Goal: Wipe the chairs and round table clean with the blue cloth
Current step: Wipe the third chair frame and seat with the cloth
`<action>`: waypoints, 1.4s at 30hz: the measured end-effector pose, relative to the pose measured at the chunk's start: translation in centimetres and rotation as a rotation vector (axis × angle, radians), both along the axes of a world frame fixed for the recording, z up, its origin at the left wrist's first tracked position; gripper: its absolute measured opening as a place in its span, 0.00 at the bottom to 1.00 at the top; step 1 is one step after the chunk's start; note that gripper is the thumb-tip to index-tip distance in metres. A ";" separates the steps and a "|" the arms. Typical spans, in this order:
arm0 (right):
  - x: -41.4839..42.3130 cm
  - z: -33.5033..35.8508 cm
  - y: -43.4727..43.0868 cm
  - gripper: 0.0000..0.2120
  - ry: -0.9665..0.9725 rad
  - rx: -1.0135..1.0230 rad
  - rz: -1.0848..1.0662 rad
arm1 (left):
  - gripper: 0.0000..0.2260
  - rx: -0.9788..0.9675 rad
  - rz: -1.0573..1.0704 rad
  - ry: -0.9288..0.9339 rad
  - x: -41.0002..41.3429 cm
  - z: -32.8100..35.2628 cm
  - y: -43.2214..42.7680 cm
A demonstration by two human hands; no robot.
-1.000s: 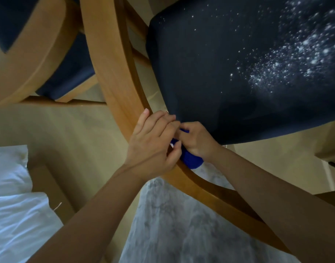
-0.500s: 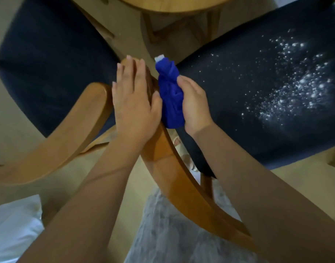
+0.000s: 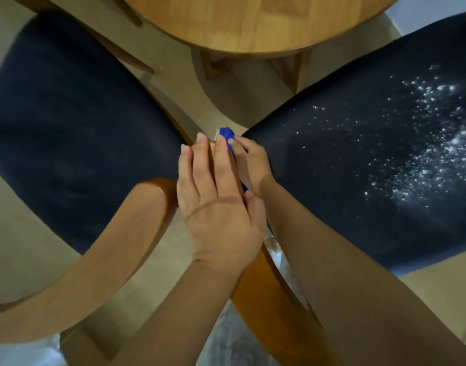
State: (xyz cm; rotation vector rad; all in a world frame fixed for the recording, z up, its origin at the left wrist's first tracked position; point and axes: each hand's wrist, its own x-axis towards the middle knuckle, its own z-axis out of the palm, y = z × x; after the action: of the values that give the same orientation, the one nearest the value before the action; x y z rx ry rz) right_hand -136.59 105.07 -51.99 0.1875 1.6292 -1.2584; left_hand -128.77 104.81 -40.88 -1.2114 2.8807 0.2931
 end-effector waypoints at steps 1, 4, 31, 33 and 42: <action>0.0 1.1 0.1 0.16 -0.018 -0.016 -0.018 | 0.33 0.003 -0.001 -0.008 0.0 -0.1 -0.1; 0.5 3.5 1.7 0.11 -0.042 -0.103 -0.038 | 0.33 0.012 -0.004 -0.024 -0.2 0.0 -0.1; -4.8 -0.8 1.0 0.27 0.992 0.263 1.461 | 0.25 0.666 0.666 0.367 -4.9 -1.6 6.5; -5.5 -2.0 0.8 0.24 1.075 0.276 1.531 | 0.20 0.729 0.894 0.525 -6.3 -3.8 5.4; -12.0 -3.0 4.6 0.16 1.362 0.166 1.366 | 0.22 0.736 0.985 0.463 -9.2 -10.2 6.6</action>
State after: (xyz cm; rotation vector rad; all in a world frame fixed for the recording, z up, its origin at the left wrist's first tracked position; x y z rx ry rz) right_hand -148.54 109.65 -54.97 -1.7266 2.1367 0.0101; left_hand -137.97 111.39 -51.13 -2.3803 1.7501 1.5917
